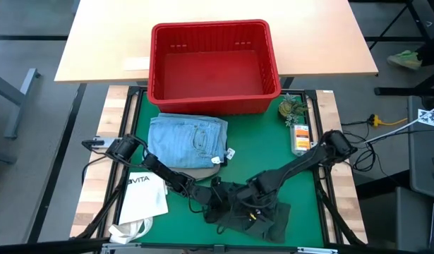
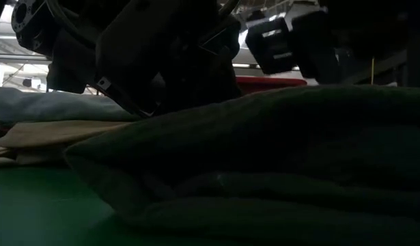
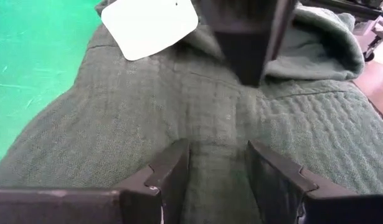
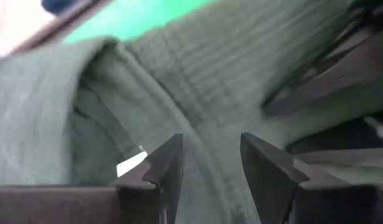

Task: Fold Laundry from Bin
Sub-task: Fold the green polo shirt

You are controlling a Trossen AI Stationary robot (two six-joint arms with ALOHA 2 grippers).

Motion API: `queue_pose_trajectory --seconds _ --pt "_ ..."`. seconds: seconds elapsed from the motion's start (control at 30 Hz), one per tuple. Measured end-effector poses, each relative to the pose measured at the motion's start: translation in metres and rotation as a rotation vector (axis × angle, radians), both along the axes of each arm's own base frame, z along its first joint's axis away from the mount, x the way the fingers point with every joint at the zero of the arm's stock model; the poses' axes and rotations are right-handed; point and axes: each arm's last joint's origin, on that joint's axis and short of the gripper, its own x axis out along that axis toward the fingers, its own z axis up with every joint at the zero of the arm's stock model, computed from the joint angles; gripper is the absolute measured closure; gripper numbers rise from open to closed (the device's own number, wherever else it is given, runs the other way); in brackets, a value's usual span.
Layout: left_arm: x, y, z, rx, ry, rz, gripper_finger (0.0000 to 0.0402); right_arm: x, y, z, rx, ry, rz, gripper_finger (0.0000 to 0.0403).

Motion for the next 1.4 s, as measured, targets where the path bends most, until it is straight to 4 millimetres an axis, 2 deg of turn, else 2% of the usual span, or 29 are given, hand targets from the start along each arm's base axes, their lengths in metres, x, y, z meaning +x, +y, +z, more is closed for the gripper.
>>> queue_pose_trajectory --seconds 0.17,0.5,0.63,0.8,0.87,1.07,1.23,1.4 --pt "0.000 0.000 0.000 -0.002 -0.001 0.000 0.0243 -0.003 -0.001 -0.011 -0.030 0.075 0.006 0.0242" --pt "0.000 0.000 0.000 -0.002 -0.003 0.000 0.0243 -0.014 0.000 -0.014 -0.067 0.174 0.020 0.0248" --pt "0.000 0.000 0.000 -0.002 -0.003 0.000 0.0243 -0.018 0.004 -0.014 -0.070 0.192 0.036 0.0290" --pt "0.000 0.000 0.000 -0.002 -0.002 0.000 0.0243 -0.026 0.010 -0.014 -0.050 0.261 0.068 0.0379" --pt "0.000 0.000 0.000 -0.001 -0.003 0.000 0.0243 -0.031 0.011 -0.012 -0.033 0.304 0.079 0.0393" --pt "0.000 0.000 0.000 -0.001 -0.003 0.000 0.0243 -0.052 0.024 -0.001 -0.049 0.398 0.060 0.0364" --pt "0.000 0.000 0.000 -0.001 -0.003 0.000 0.0243 -0.073 0.039 0.002 -0.075 0.508 0.113 0.0369" --pt "0.000 0.000 0.000 -0.001 -0.003 0.000 0.0243 -0.085 0.055 0.002 -0.084 0.556 0.074 0.0374"
